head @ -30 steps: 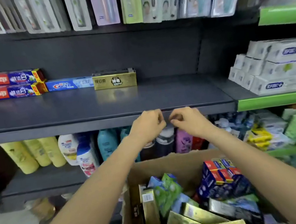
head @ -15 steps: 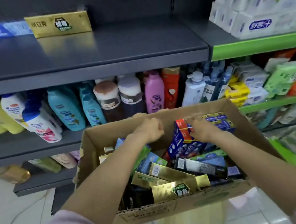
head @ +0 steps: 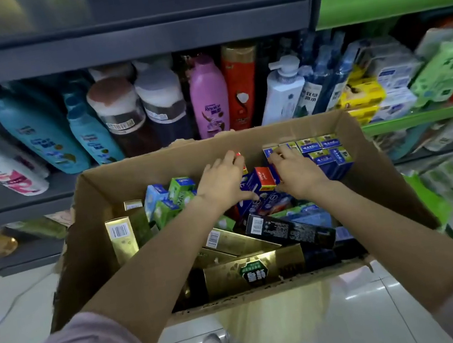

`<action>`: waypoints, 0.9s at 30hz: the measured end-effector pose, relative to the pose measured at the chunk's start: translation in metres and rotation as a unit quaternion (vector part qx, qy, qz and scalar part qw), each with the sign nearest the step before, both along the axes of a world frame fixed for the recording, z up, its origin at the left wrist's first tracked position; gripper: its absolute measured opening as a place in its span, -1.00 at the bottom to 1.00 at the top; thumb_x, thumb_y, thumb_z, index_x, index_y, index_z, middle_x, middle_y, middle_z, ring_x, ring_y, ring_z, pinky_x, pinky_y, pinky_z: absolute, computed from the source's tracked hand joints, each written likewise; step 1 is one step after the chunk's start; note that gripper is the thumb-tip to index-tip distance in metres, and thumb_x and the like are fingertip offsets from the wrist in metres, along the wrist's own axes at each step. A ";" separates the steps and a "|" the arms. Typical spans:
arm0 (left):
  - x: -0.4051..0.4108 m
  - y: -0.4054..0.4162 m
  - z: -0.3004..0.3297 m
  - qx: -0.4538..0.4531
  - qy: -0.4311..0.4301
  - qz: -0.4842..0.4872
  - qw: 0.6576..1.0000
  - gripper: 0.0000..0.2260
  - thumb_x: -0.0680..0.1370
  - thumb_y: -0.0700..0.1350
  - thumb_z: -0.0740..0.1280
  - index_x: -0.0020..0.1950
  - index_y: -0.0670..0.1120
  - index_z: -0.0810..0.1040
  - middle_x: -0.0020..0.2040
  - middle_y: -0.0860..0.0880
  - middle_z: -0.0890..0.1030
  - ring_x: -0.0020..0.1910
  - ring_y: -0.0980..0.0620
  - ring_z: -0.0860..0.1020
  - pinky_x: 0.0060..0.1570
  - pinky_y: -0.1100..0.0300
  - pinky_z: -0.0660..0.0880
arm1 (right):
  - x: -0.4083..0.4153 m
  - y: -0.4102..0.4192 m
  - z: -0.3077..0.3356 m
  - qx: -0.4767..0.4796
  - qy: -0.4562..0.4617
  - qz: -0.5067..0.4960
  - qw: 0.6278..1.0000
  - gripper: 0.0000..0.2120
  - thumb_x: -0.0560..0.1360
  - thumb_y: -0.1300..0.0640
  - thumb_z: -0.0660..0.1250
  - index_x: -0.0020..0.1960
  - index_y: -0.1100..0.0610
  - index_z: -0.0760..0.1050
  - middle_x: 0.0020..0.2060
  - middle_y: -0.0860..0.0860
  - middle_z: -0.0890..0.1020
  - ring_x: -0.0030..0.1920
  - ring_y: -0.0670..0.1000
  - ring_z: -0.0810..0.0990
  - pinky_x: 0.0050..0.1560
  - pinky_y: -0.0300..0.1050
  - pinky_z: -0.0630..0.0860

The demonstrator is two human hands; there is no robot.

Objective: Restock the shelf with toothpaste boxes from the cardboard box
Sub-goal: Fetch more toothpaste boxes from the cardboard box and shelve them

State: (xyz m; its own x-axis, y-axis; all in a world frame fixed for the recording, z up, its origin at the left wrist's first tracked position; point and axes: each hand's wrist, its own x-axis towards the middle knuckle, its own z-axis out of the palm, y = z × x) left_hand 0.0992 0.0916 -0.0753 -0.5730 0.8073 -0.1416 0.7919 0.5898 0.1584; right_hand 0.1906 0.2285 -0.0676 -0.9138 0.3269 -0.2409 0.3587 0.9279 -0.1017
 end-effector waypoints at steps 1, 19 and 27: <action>0.000 -0.001 0.000 0.010 -0.031 0.022 0.999 -0.29 0.37 0.14 0.47 0.35 -0.16 0.28 0.28 -0.12 0.34 0.19 -0.16 0.46 0.12 -0.04 0.42 | -0.001 -0.001 -0.001 0.004 -0.002 0.000 1.000 -0.40 0.44 0.17 0.42 0.39 0.18 0.24 0.32 0.13 0.28 0.33 0.15 0.27 0.23 0.03 0.38; -0.008 -0.003 -0.010 0.056 -0.008 0.083 0.995 -0.50 0.49 -0.15 0.40 0.35 -0.16 0.28 0.30 -0.16 0.37 0.29 -0.18 0.36 0.18 -0.05 0.37 | -0.002 -0.020 0.014 -0.365 0.180 -0.127 0.905 -0.52 0.32 0.27 0.51 0.16 0.13 0.39 0.03 0.11 0.53 0.02 0.07 0.52 0.04 -0.01 0.50; -0.006 -0.004 -0.017 0.036 0.016 0.127 0.991 -0.54 0.48 -0.32 0.34 0.33 -0.17 0.28 0.31 -0.17 0.32 0.31 -0.17 0.32 0.19 -0.11 0.37 | 0.014 -0.027 0.019 -0.420 0.245 -0.217 0.846 -0.46 0.30 0.26 0.53 0.22 0.14 0.42 0.10 0.08 0.58 0.06 0.05 0.59 0.19 0.10 0.52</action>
